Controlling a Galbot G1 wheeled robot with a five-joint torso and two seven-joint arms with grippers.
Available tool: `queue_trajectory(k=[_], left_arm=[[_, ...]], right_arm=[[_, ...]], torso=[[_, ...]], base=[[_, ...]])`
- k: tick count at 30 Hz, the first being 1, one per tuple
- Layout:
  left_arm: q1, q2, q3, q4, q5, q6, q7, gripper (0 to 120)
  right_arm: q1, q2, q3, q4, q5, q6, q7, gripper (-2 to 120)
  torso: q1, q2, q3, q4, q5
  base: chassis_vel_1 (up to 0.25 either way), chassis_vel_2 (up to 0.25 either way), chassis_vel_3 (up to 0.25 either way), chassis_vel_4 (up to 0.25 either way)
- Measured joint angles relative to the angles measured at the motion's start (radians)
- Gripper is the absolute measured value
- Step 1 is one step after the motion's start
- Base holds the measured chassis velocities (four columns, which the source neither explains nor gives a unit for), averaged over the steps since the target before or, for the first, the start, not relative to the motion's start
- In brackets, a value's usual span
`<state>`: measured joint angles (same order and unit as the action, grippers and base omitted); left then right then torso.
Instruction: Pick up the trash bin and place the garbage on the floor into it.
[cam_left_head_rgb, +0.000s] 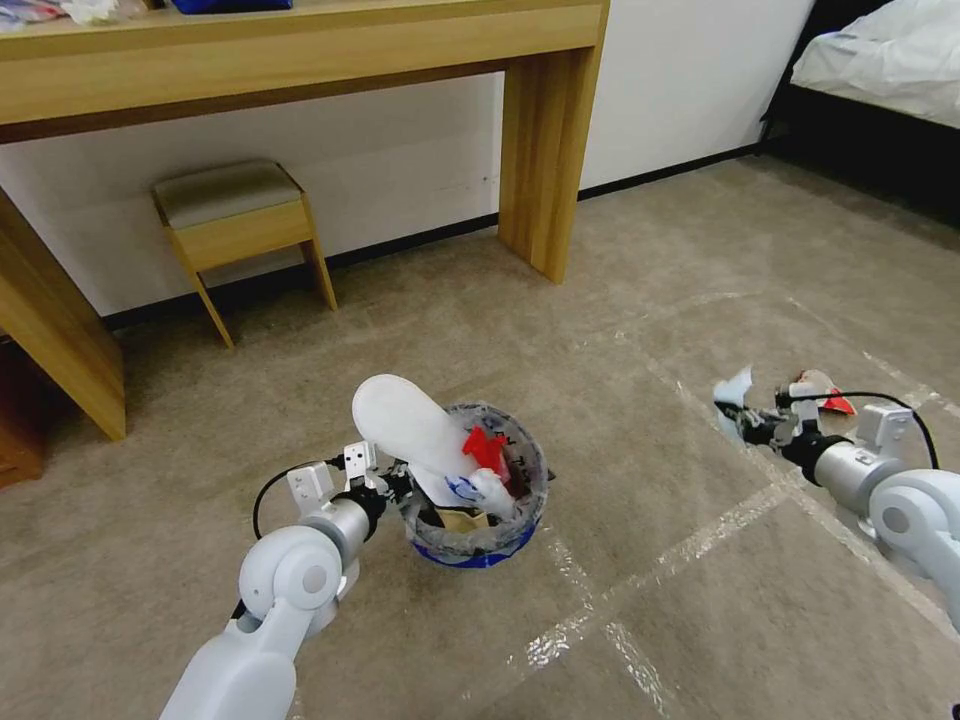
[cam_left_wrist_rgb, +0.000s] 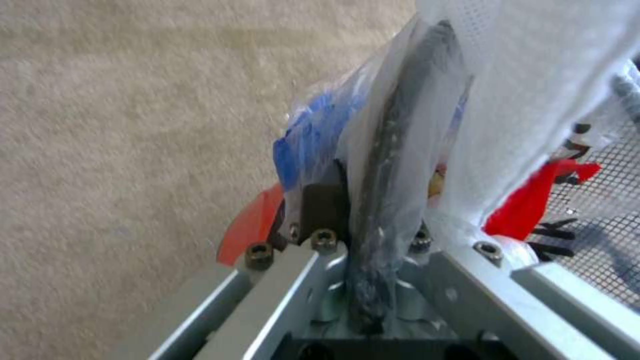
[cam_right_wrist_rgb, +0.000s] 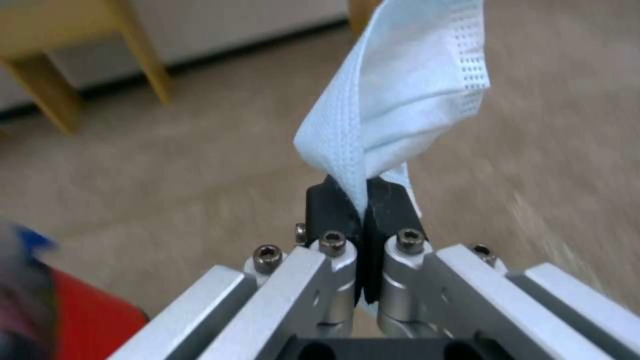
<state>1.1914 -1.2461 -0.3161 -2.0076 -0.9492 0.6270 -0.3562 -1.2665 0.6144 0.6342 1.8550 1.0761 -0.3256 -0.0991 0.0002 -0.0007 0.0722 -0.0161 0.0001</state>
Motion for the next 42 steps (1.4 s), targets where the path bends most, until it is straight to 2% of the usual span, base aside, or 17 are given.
queue_trajectory(k=[5,7,13,15,22,26,35,42], left_arm=[[-0.006,0.008,0.012,0.0,-0.013,0.013,-0.008,1],[-0.015,0.011,0.019,0.002,-0.029,0.018,-0.015,1],[-0.028,0.018,0.03,0.003,-0.052,0.027,-0.023,1],[-0.031,0.024,0.038,0.001,-0.061,0.032,-0.028,1],[-0.033,0.023,0.056,-0.012,-0.08,0.042,-0.038,1],[-0.033,0.014,0.087,-0.023,-0.079,0.046,-0.044,1],[-0.023,-0.008,0.128,-0.057,-0.071,0.052,-0.06,1],[-0.012,-0.02,0.142,-0.075,-0.063,0.055,-0.067,1]], right_arm=[[0.003,-0.005,0.02,0.064,0.045,0.067,-0.058,0],[0.016,-0.006,0.0,0.109,0.067,0.116,-0.082,0],[0.031,-0.001,-0.058,0.197,0.093,0.174,-0.106,0],[0.031,-0.006,-0.09,0.254,0.107,0.203,-0.157,0],[0.028,-0.021,-0.145,0.331,0.105,0.222,-0.221,0],[0.028,-0.022,-0.21,0.361,0.073,0.223,-0.246,0],[0.034,-0.01,-0.316,0.375,-0.005,0.215,-0.267,0],[0.037,-0.004,-0.35,0.366,-0.034,0.209,-0.284,0]], torso=[[0.0,0.0,0.0,0.0002,0.0001],[0.0,0.0,0.0,0.0002,-0.0001],[0.0,0.0,0.0,0.0004,0.0001],[0.0,0.0,0.0,0.0003,0.0002],[0.0,0.0,0.0,0.0003,0.0],[0.0,0.0,0.0,0.0003,0.0001],[0.0,0.0,0.0,0.0002,0.0002],[0.0,0.0,0.0,0.0003,0.0002]], base=[[0.0,0.0,0.0,0.0],[0.0,0.0,0.0,0.0],[0.0,0.0,0.0,0.0],[0.0,0.0,0.0,0.0],[0.0,0.0,0.0,0.0],[0.0,0.0,0.0,0.0],[0.0,0.0,0.0,0.0],[0.0,0.0,0.0,0.0]])
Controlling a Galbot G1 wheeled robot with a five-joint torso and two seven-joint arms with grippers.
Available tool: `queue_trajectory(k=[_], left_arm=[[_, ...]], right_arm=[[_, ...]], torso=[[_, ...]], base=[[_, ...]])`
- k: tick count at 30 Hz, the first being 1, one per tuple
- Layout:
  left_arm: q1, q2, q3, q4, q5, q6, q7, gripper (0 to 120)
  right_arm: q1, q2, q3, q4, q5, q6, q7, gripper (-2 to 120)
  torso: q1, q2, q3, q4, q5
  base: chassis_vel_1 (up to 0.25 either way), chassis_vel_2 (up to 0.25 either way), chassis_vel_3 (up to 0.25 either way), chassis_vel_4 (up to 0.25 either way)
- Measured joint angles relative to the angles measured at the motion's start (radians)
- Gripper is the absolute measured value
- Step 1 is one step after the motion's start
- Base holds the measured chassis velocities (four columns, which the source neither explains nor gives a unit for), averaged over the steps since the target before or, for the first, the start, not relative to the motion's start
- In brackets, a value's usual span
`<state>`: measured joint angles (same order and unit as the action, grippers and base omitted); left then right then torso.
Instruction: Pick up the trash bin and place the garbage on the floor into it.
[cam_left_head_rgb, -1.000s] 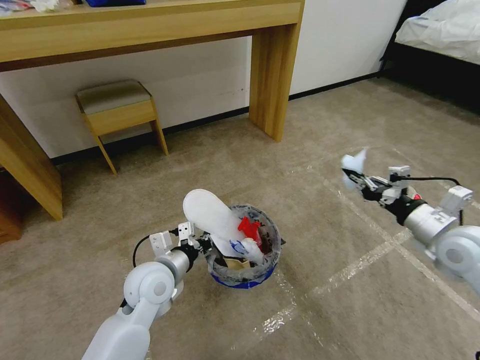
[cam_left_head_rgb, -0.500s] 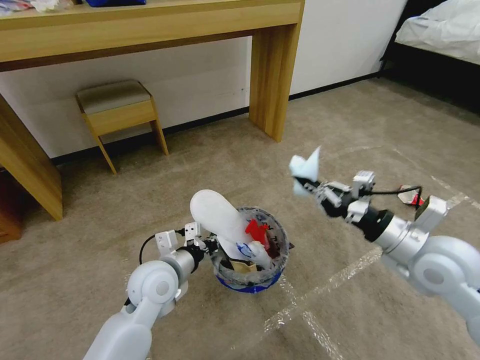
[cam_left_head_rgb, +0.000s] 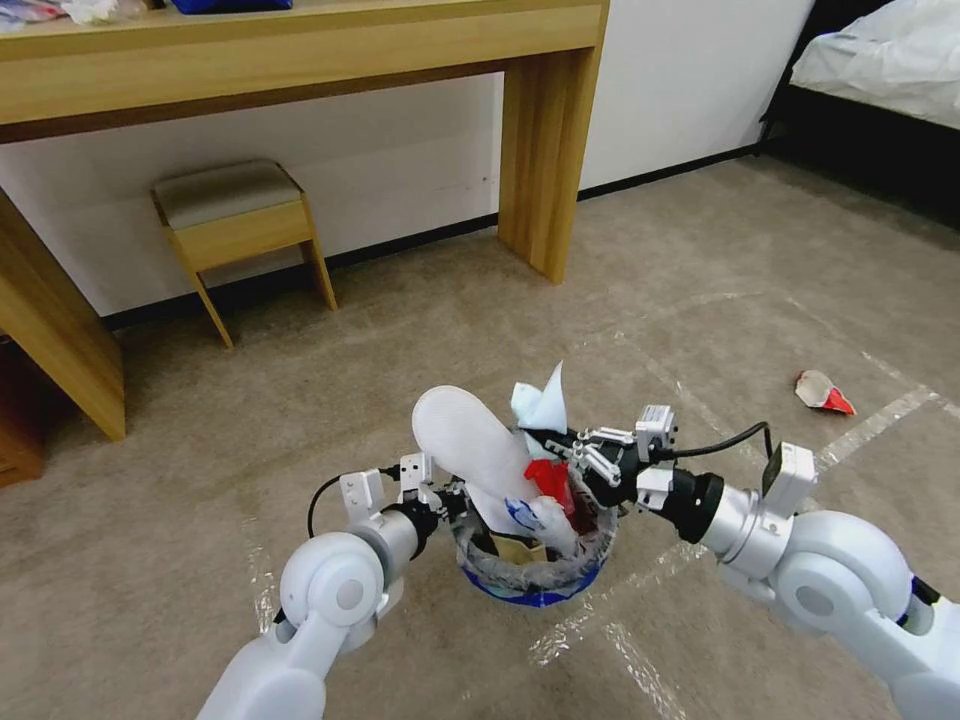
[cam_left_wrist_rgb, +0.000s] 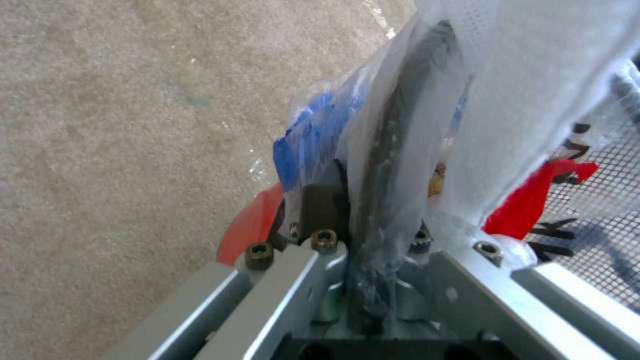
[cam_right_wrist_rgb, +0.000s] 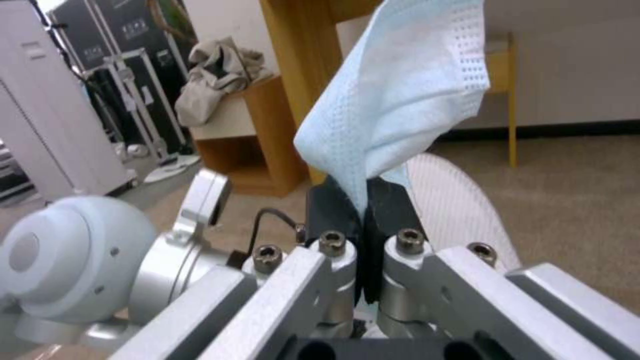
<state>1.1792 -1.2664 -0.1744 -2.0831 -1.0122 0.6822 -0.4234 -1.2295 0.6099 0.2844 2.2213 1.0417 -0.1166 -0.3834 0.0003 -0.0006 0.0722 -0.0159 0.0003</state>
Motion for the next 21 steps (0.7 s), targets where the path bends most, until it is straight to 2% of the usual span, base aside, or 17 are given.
queue_trajectory(k=[14,21], left_arm=[[0.018,-0.043,0.028,-0.03,0.006,0.006,-0.02,1],[0.022,-0.046,0.027,-0.031,0.006,0.006,-0.023,1]], right_arm=[[-0.008,0.026,-0.033,-0.05,-0.059,0.002,-0.023,0],[-0.013,0.031,-0.034,-0.068,-0.081,0.004,-0.031,1]], torso=[[0.0,0.0,0.0,0.0,0.0],[0.0,0.0,0.0,0.0,0.0]], base=[[0.0,0.0,0.0,0.0],[0.0,0.0,0.0,0.0]])
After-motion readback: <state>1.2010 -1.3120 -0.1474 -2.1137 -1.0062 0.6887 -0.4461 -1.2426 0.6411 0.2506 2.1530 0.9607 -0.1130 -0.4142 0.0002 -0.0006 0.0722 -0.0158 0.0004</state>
